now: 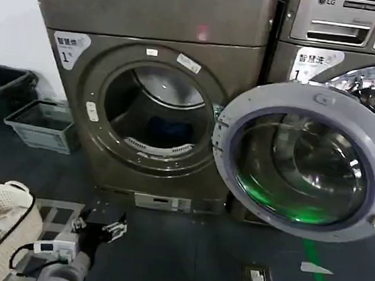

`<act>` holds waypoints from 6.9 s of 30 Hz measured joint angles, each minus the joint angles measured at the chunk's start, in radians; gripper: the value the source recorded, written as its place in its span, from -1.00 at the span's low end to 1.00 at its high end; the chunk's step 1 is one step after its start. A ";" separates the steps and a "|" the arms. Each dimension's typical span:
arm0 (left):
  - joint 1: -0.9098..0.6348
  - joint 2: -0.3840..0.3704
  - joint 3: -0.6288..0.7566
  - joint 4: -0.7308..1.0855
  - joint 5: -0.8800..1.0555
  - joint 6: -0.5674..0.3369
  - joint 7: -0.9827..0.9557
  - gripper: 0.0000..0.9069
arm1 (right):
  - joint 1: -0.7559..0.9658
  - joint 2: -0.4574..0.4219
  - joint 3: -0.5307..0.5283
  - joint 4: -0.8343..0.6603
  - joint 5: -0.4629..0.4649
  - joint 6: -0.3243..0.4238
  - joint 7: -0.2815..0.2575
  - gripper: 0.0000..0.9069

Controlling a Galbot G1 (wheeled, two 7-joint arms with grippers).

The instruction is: Grasp the clothes from the dryer.

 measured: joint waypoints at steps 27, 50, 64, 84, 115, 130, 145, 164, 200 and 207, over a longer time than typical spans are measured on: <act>-0.001 0.002 -0.001 0.002 -0.003 0.000 -0.001 1.00 | -0.014 0.015 0.004 0.006 0.008 0.005 0.003 1.00; 0.003 -0.002 0.001 0.004 -0.001 0.000 -0.001 1.00 | -0.018 0.032 0.004 0.004 0.008 0.012 0.003 1.00; 0.007 -0.002 0.002 0.004 0.002 0.000 0.000 1.00 | -0.017 0.033 0.003 -0.002 0.007 0.014 0.003 1.00; 0.006 -0.002 0.004 0.005 0.002 0.000 0.001 1.00 | -0.020 0.036 0.005 -0.001 0.005 0.017 0.003 1.00; 0.006 -0.003 0.008 0.008 0.008 0.000 0.006 1.00 | -0.021 0.043 -0.003 -0.003 0.003 0.023 0.008 1.00; -0.048 0.008 0.027 0.048 0.037 0.000 0.026 1.00 | -0.018 0.037 -0.002 -0.007 0.002 0.037 0.015 1.00; -0.265 0.028 0.046 0.223 0.090 0.000 0.081 1.00 | 0.006 0.045 -0.032 0.010 -0.009 0.042 0.016 1.00; -0.608 0.028 0.051 0.578 0.123 0.000 0.127 1.00 | -0.002 0.036 -0.036 0.003 -0.009 0.044 0.017 1.00; -1.116 0.106 0.186 1.171 1.131 -0.608 1.028 1.00 | -0.012 0.049 -0.030 -0.003 -0.023 0.056 0.005 1.00; -1.186 0.107 0.202 1.262 1.228 -0.768 1.161 1.00 | -0.019 0.055 -0.026 -0.005 -0.023 0.059 0.006 1.00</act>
